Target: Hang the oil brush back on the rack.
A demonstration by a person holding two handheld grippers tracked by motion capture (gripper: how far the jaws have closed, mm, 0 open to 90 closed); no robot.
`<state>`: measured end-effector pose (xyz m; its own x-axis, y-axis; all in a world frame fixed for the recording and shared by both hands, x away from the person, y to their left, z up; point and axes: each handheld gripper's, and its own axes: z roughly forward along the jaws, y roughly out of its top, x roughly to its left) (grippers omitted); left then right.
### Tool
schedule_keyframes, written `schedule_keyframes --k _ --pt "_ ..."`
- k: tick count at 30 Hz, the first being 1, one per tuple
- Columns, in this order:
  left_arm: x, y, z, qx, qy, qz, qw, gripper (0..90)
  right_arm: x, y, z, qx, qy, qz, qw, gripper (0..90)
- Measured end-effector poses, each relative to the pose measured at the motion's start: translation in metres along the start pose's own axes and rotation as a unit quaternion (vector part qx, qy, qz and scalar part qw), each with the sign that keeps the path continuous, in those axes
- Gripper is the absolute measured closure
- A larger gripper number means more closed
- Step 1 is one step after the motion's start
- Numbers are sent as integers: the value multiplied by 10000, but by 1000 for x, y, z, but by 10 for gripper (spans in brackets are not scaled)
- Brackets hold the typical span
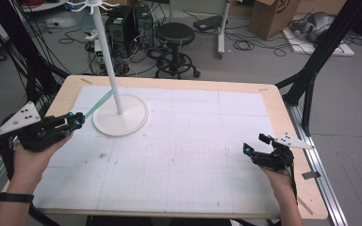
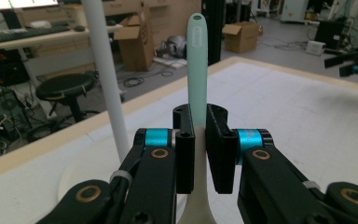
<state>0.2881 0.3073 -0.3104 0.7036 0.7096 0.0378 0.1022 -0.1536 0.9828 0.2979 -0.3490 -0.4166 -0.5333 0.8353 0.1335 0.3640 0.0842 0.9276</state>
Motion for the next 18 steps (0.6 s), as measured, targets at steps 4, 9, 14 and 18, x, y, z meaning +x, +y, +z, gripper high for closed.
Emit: schedule_keyframes --k 4,9,14,18 --pt "7 20 -8 -149 142 -91 9997 825 0 0 0 10 9 8 10000 148" --pt "12 38 -15 -264 315 -68 9991 825 -1 0 0 -4 15 17 10000 148" --pt "21 62 -22 -544 485 -144 9972 825 0 0 1 8 18 31 10000 148" --pt "26 76 -24 -632 595 -101 9962 825 0 0 1 19 26 20 10000 148"
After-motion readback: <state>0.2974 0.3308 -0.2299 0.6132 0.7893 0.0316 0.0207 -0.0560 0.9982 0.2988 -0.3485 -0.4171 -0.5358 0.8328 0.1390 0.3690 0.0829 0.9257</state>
